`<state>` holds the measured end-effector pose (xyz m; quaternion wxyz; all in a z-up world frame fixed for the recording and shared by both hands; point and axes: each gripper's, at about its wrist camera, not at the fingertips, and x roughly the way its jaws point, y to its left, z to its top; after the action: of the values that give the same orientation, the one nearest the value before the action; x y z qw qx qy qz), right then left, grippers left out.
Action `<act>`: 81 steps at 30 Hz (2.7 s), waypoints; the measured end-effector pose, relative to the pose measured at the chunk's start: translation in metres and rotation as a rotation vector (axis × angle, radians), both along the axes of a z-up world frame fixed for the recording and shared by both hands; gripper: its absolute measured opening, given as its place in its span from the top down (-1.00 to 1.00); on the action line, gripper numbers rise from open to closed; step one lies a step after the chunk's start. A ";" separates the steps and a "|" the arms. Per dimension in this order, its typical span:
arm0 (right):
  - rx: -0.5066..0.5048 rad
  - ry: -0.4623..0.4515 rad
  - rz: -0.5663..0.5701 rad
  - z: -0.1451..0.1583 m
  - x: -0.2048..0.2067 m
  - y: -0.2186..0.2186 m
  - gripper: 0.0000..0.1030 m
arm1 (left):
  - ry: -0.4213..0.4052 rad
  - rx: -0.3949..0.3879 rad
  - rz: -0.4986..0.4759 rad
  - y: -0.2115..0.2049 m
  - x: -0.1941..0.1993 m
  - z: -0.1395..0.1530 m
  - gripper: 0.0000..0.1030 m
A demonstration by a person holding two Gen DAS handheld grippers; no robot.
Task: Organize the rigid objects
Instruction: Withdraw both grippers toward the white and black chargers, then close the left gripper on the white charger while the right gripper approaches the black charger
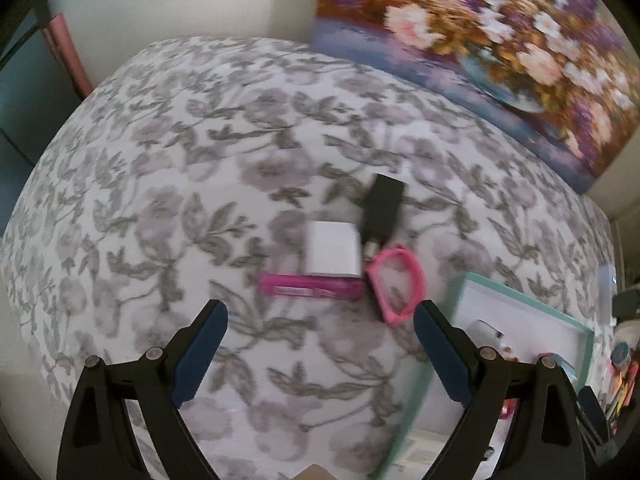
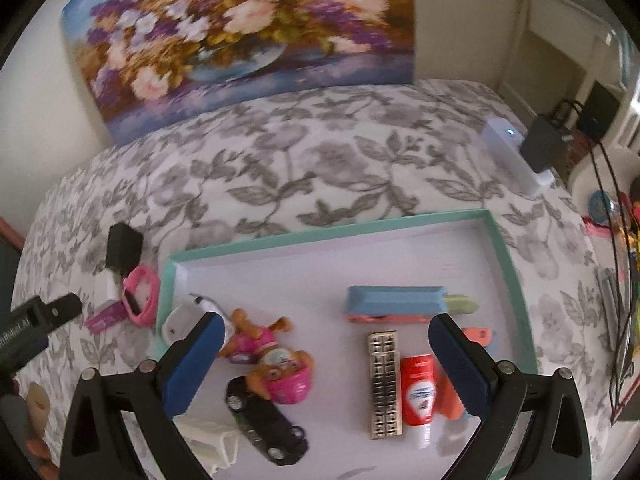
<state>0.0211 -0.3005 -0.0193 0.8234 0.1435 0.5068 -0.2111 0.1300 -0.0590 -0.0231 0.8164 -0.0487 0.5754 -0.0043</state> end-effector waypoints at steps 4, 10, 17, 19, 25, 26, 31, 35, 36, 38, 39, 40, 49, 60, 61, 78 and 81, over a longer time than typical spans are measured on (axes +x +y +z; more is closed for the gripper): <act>0.001 -0.005 0.039 -0.001 0.007 0.019 -1.00 | -0.002 0.004 0.052 0.025 0.004 0.001 -0.83; 0.026 -0.017 0.088 -0.001 0.021 0.049 -1.00 | -0.014 0.010 0.093 0.056 0.009 0.005 -0.83; 0.051 -0.028 0.134 -0.003 0.035 0.078 -1.00 | -0.022 0.011 0.141 0.087 0.013 0.006 -0.83; 0.051 -0.028 0.143 -0.004 0.039 0.083 -1.00 | -0.020 0.013 0.145 0.092 0.015 0.004 -0.83; 0.049 -0.030 0.164 -0.006 0.051 0.094 -1.00 | -0.010 -0.022 0.152 0.099 0.019 -0.001 -0.83; 0.045 -0.030 0.168 -0.007 0.053 0.095 -1.00 | -0.009 -0.027 0.149 0.097 0.021 -0.002 -0.83; 0.037 -0.022 0.174 -0.009 0.064 0.096 -1.00 | 0.013 -0.056 0.116 0.083 0.028 -0.011 -0.83; 0.038 -0.027 0.168 -0.009 0.074 0.093 -1.00 | 0.030 -0.064 0.097 0.073 0.036 -0.019 -0.83; 0.042 -0.035 0.163 -0.008 0.077 0.091 -1.00 | 0.032 -0.070 0.096 0.071 0.039 -0.020 -0.83; 0.052 -0.045 0.156 -0.008 0.083 0.090 -1.00 | 0.034 -0.079 0.098 0.070 0.043 -0.023 -0.83; 0.058 -0.050 0.154 -0.009 0.086 0.089 -1.00 | 0.034 -0.084 0.097 0.068 0.045 -0.024 -0.83; 0.063 -0.058 0.151 -0.010 0.090 0.087 -1.00 | 0.035 -0.089 0.094 0.066 0.047 -0.025 -0.83; 0.081 -0.069 0.142 -0.025 0.115 0.076 -1.00 | 0.032 -0.091 0.047 0.042 0.066 -0.035 -0.83; 0.062 -0.067 0.132 -0.028 0.121 0.061 -1.00 | 0.057 -0.076 0.048 0.039 0.076 -0.048 -0.83; 0.062 -0.067 0.132 -0.027 0.120 0.061 -1.00 | 0.055 -0.083 0.048 0.040 0.076 -0.047 -0.83; 0.063 -0.062 0.109 -0.025 0.112 0.050 -1.00 | 0.109 -0.106 -0.023 0.022 0.072 -0.059 -0.83; 0.065 -0.055 0.105 -0.027 0.112 0.049 -1.00 | 0.118 -0.094 -0.044 0.016 0.072 -0.062 -0.83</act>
<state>0.1335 -0.2516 -0.0461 0.8418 0.1491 0.4974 -0.1472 0.2018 -0.0433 -0.0852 0.7775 -0.0743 0.6227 -0.0465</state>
